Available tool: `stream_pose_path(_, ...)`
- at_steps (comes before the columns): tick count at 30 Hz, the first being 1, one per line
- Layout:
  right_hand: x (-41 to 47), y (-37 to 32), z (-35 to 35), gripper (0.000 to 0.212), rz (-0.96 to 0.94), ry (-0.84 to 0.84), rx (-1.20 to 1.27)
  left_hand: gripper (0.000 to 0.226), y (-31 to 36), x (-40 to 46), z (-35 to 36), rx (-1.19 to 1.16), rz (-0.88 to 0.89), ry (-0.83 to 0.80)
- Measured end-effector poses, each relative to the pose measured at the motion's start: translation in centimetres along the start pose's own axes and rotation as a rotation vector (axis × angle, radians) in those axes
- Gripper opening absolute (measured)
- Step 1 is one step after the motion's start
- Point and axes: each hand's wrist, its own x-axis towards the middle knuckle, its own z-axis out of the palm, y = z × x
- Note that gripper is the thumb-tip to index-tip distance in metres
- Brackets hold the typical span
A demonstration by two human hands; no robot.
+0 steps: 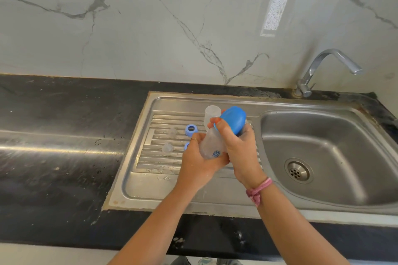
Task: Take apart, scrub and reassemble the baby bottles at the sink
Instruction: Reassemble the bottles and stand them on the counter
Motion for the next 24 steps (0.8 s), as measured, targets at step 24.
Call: stream_pose_path(24,2.0,2.6,7.0,0.013,0.002,-0.195,-0.022,0.054,-2.2,1.8,-6.0,-0.198,0.021,0.049)
